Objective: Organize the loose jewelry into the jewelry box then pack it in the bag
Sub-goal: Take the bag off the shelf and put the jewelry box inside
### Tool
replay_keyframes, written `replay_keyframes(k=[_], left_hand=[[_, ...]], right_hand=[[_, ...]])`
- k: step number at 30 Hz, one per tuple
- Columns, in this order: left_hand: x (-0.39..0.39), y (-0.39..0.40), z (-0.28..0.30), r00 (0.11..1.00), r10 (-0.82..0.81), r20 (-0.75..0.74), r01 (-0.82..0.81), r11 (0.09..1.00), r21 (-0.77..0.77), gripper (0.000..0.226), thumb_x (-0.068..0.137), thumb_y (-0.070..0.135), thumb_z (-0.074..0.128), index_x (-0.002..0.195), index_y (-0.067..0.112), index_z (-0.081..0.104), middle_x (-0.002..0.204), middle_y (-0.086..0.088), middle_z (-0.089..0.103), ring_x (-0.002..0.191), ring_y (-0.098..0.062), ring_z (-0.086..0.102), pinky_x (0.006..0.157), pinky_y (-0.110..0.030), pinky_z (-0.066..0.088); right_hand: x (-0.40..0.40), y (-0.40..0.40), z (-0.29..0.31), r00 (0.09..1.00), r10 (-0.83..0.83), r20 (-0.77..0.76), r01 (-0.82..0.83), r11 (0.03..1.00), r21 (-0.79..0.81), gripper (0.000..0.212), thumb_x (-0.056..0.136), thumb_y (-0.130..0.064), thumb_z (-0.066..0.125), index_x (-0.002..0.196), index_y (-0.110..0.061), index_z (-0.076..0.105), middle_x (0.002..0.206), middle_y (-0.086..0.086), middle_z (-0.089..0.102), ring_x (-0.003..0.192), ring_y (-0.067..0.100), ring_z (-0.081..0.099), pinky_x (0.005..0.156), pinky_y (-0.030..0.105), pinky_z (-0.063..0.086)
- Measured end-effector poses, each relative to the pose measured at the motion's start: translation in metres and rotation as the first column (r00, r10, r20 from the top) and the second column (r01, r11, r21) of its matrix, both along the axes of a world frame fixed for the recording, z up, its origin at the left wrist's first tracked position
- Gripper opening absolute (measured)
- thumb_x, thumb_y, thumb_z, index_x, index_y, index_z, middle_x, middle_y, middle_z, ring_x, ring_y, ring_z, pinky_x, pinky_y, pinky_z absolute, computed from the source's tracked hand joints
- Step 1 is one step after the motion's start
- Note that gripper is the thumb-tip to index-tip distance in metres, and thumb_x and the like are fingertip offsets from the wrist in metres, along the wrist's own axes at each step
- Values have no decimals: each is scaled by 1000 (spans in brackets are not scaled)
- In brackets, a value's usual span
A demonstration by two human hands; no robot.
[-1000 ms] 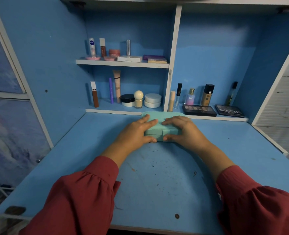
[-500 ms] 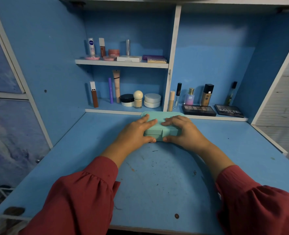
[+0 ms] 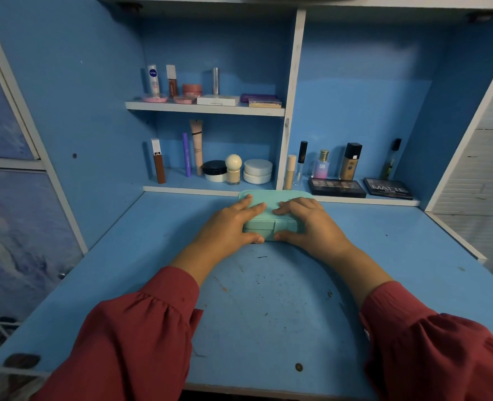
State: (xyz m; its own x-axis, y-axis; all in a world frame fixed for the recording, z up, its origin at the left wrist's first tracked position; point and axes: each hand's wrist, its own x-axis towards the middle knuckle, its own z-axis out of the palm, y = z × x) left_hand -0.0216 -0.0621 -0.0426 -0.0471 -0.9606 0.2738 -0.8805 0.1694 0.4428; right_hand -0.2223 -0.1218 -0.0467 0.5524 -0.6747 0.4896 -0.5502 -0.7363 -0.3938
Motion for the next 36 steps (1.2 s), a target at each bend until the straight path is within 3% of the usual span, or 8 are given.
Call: replay_keyframes(k=[5,7,10,12,20,25,31,36], left_hand=[[1,2,-5,996,-25,-91,25,1000,3,80,81,31,75,147,38,30,160,12,8,145,-13,20,114,-28,20],[0,2,-5,981,10,-196,-2,999,44,91,81,35,73,151,35,16,161,6,-1,146,-14,13,114,-29,17],[-2,0,-5,947,75,-311,-47,994,97,95,86,45,65,154,21,2,160,-3,13,145,-17,20,113,-30,22],[-3,-1,-4,942,80,-325,-44,992,117,91,88,46,61,154,19,4,156,-2,27,140,-18,31,112,-32,30],[-33,-15,-3,902,32,-430,1,997,76,80,91,38,60,153,18,14,149,0,38,133,-16,40,107,-27,34],[-64,-24,0,891,-8,-453,16,1000,14,66,92,30,62,147,18,27,138,4,46,123,-14,45,97,-25,37],[-76,-32,-3,892,-19,-451,24,1000,6,61,92,26,62,144,16,32,139,-2,48,121,-15,47,93,-23,37],[-76,-32,-4,907,-26,-419,22,1000,-14,63,92,25,62,145,16,29,140,-1,45,124,-14,44,93,-19,33]], right_hand=[[-4,3,5,986,-7,165,-29,977,213,48,74,-29,81,119,-29,64,131,-11,51,125,7,43,109,30,34],[-9,6,11,927,-142,346,-18,907,420,50,83,-34,72,131,-30,56,144,-9,40,132,8,38,110,34,35],[-18,4,15,885,-356,299,123,800,588,50,98,-38,48,141,-13,44,137,2,47,125,19,44,105,31,34],[-19,3,13,889,-365,277,130,780,612,42,102,-33,41,131,-6,53,120,3,55,109,17,48,94,27,35],[-29,-14,14,747,-533,396,179,736,653,31,101,-21,39,119,-9,61,115,10,58,100,22,48,85,32,37],[-47,-23,19,628,-631,455,200,696,690,33,100,-14,39,123,-1,58,117,12,56,99,19,43,94,39,38],[-54,-29,12,618,-654,437,228,681,696,28,97,-11,39,106,0,63,100,16,58,93,21,44,78,32,34],[-52,-29,9,616,-654,440,226,681,696,35,99,-13,37,125,-3,58,114,5,56,100,19,44,84,28,32]])
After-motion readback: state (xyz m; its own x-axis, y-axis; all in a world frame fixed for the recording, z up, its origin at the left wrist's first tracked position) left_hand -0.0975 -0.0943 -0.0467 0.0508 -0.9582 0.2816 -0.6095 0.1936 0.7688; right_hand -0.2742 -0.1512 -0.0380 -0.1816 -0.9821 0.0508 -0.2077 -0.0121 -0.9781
